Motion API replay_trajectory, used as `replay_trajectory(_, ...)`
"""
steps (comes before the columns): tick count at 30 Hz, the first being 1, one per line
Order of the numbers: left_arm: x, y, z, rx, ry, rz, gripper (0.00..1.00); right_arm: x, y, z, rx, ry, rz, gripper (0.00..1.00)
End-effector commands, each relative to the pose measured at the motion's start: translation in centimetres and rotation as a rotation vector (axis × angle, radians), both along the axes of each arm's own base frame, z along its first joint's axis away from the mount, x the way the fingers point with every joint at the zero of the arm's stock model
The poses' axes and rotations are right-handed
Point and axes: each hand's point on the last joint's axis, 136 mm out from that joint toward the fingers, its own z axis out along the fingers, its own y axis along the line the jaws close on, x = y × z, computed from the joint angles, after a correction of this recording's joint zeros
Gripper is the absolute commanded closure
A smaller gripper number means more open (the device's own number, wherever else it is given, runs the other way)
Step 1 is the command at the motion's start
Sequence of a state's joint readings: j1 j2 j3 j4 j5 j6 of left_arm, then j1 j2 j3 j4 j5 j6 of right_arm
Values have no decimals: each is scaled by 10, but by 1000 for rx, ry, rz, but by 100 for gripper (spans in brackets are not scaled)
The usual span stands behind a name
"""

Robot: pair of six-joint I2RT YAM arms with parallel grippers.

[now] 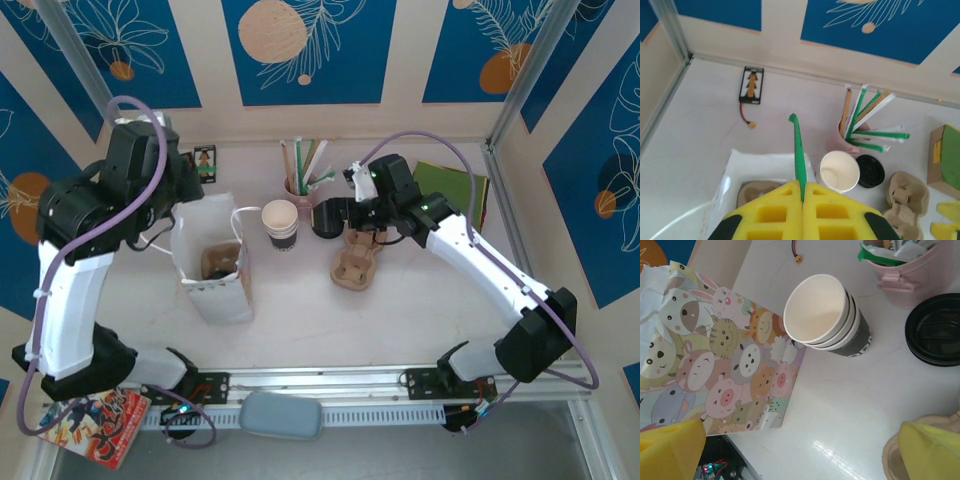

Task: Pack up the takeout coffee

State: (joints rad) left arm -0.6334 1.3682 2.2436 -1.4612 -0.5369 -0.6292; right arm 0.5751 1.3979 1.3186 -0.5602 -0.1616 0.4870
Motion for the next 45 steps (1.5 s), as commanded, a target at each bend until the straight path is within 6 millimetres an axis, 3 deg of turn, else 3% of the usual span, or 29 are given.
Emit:
replay_trajectory(1, -25, 20, -14, 12, 58, 34, 100, 0, 14, 8, 21, -7, 43, 1)
replay_trajectory(8, -51, 31, -25, -10, 99, 17, 100, 4, 24, 1, 10, 23, 50, 1)
replay_trajectory(17, -49, 19, -40, 3, 175, -23, 100, 3, 27, -3, 2, 30, 56, 1)
replay_trajectory(28, -12, -2, -75, 51, 247, -31, 100, -2, 18, -2, -8, 16, 40, 1)
replay_trajectory(35, 19, -20, -125, 1, 344, -50, 100, -3, 6, -2, -16, 14, 11, 1)
replay_trajectory(42, 41, -23, -169, -31, 420, -37, 98, -3, -5, -3, -21, 18, -11, 1)
replay_trajectory(45, 46, -23, -185, -25, 463, -34, 93, -2, -8, -4, -25, 21, -21, 1)
